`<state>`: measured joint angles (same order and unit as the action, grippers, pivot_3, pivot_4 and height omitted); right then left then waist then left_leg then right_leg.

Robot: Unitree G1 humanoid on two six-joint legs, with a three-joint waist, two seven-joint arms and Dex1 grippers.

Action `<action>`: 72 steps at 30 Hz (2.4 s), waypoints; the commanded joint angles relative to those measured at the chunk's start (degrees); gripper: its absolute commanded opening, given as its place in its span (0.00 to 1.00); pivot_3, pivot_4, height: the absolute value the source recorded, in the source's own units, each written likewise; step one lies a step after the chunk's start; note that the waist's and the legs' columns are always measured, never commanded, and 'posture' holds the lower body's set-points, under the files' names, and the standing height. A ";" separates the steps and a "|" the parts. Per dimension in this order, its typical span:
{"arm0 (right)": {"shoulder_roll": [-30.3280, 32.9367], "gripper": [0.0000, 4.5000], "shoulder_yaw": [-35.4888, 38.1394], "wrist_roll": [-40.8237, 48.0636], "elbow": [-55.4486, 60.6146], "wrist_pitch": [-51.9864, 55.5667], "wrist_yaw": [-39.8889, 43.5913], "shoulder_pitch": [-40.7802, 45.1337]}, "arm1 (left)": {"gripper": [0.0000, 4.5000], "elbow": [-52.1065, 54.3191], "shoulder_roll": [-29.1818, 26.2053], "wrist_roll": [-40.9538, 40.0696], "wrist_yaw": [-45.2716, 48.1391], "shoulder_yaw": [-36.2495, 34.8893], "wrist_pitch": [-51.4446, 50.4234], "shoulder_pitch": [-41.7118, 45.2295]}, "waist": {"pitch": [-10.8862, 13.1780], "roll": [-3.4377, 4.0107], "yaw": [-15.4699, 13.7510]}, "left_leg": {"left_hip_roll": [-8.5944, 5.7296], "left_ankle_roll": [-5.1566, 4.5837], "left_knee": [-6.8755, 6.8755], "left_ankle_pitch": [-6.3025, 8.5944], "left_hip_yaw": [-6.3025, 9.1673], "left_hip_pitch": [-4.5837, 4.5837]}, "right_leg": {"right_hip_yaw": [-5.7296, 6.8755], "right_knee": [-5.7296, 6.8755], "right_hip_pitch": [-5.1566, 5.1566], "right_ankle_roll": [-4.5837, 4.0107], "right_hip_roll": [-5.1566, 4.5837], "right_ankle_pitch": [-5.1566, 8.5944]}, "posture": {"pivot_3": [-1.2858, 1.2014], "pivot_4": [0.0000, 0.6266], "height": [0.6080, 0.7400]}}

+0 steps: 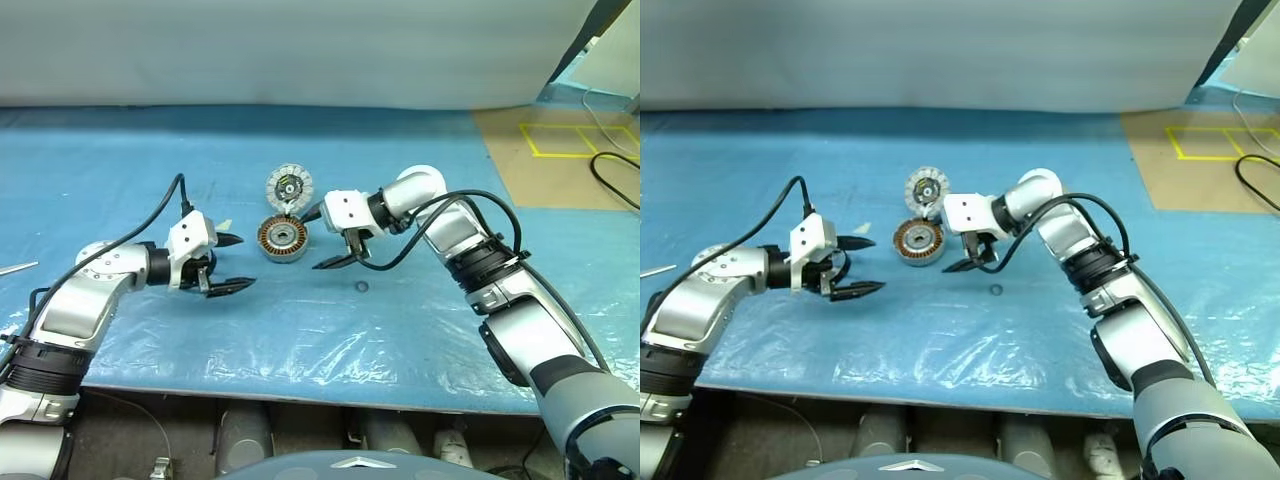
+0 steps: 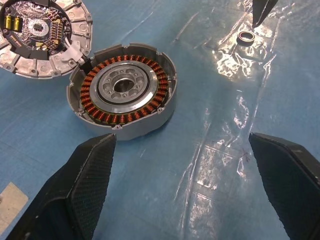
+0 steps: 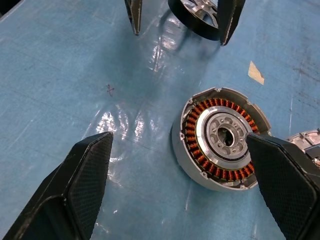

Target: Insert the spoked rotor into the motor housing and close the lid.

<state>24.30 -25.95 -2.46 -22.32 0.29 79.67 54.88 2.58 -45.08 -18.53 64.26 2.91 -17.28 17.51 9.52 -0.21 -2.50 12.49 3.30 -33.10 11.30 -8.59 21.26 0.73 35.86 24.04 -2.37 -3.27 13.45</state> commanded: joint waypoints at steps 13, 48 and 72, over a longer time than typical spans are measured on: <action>-2.74 0.99 -0.05 -0.82 -7.29 -0.26 3.87 6.65 | 1.00 -4.93 -0.58 1.96 2.42 -1.99 5.12 2.88 | 0.00 0.00 -0.14 | 0.02 0.00 -0.02 0.00 0.00 0.01 | 0.05 0.01 0.00 -0.06 -0.01 0.02 | 0.52 0.24 1.00; -18.76 0.99 -2.85 -16.10 -45.12 -15.74 -8.12 17.36 | 1.00 2.58 -0.85 -0.14 -1.16 -4.15 3.06 -4.84 | 0.00 0.01 0.07 | 0.25 0.01 -0.03 0.01 0.04 0.28 | 0.41 0.11 0.20 -0.35 0.00 0.12 | 0.52 0.24 1.00; -19.29 0.48 -5.64 -24.20 -47.83 -20.02 -13.47 19.00 | 1.00 2.03 1.76 1.24 -3.83 -2.75 4.21 -5.25 | 0.01 0.02 0.12 | 0.31 0.22 -0.25 0.14 0.00 -0.09 | 0.36 0.89 0.16 -0.76 -0.02 0.37 | 0.52 0.24 1.00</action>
<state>4.63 -31.13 -26.22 -70.16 -19.02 63.97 73.86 4.02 -43.34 -17.52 60.68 0.49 -13.96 11.30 9.53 -0.20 -2.38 12.81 3.52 -33.35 11.44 -8.60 21.17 1.10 36.74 24.19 -3.12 -3.29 13.83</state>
